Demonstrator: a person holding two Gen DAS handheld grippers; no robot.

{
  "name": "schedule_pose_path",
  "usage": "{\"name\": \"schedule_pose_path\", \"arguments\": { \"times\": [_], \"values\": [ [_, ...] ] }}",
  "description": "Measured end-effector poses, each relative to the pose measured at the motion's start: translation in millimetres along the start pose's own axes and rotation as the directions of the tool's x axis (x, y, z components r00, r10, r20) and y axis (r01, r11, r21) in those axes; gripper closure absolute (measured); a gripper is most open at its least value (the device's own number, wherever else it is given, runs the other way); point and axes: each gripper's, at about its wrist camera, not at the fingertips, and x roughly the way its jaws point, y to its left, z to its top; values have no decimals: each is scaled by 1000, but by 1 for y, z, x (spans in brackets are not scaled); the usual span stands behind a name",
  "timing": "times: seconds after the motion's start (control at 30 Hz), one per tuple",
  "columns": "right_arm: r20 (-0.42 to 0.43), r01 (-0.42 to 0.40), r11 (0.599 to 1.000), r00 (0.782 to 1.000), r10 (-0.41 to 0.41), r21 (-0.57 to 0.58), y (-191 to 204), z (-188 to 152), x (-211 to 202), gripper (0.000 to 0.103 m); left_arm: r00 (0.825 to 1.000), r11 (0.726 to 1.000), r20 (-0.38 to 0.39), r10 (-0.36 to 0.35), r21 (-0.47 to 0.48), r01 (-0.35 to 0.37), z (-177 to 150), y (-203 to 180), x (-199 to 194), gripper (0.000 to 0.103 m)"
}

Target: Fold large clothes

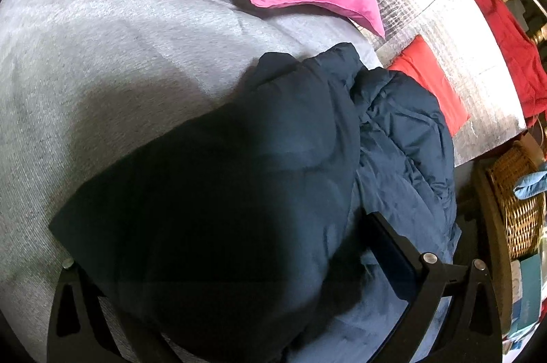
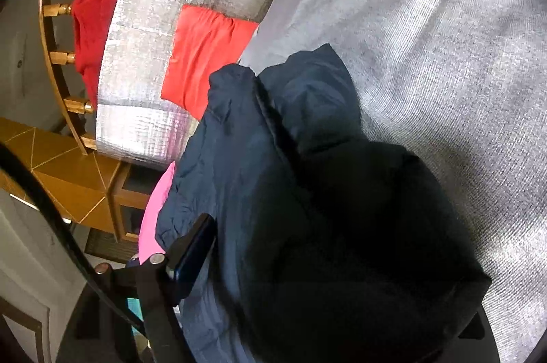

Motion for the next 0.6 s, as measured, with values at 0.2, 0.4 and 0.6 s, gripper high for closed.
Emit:
{"name": "schedule_pose_path", "arguments": {
  "times": [0.2,0.4,0.6],
  "values": [
    [-24,-18,1000,1000,19,15,-4,2,0,23,1000,1000,0,13,26,-12,-1,-2,0,0],
    [-18,-12,1000,1000,12,2,-3,1,0,23,999,998,14,38,45,-39,-3,-5,0,0],
    [0,15,1000,1000,-15,-11,0,-2,0,30,997,995,37,74,64,-77,-6,-9,-1,0]
  ]
}}
